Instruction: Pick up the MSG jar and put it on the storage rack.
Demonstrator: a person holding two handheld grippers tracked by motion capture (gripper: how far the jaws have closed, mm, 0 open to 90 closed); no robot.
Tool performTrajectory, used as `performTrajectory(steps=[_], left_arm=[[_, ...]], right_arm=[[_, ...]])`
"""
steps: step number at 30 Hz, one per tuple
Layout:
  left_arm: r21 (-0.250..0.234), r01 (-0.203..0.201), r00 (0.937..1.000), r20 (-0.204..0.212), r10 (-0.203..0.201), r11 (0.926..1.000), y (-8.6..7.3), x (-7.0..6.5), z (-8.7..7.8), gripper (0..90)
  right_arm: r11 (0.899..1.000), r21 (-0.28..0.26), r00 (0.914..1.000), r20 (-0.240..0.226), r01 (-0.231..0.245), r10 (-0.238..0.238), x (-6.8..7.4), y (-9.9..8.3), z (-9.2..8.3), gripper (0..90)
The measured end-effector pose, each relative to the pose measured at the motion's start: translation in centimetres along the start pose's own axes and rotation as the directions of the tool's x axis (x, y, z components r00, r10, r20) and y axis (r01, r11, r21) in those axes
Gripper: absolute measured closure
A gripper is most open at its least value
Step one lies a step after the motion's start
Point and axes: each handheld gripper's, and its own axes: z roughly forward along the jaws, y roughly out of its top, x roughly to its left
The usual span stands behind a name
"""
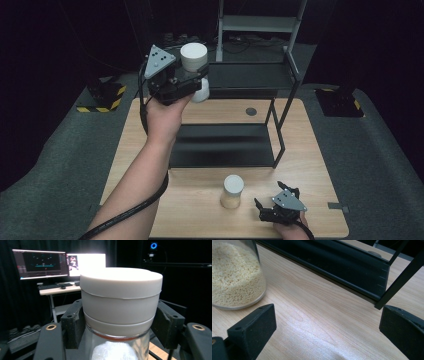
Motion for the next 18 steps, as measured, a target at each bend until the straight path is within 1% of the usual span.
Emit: performTrajectory(steps=[3,7,10,14,18], left_arm=[[0.000,0.006,0.9998,-0.018,-0.006,1.0000,0.1,0.2,0.6,34.7],[0.015,-0.006,0.9989,-0.046,0.006,0.9999,0.4,0.2,1.5,34.8],[0.020,-0.006,0.9986,-0.053,0.007,0.9998,0.5,0.3,2.0,34.8],[0.026,-0.019,0.9976,-0.066,0.021,0.9995,0.8,0.2,2.9,34.8],[0.020,-0.008,0.9971,-0.075,0.009,0.9998,0.9,0.3,3.6,34.7]], right_arm=[[1.000,-0.001,1.0000,-0.002,0.000,0.000,0.0,0.0,0.0,0.2],[1.000,-0.003,1.0000,-0.003,-0.006,0.006,-0.1,-0.1,0.0,0.2],[1.000,-0.005,1.0000,-0.002,-0.009,0.009,-0.1,-0.1,-0.1,0.2],[1.000,-0.005,1.0000,-0.003,0.000,0.000,-0.1,-0.1,-0.1,0.1],[1.000,-0.007,1.0000,-0.002,0.000,0.000,0.0,-0.1,-0.1,0.2]])
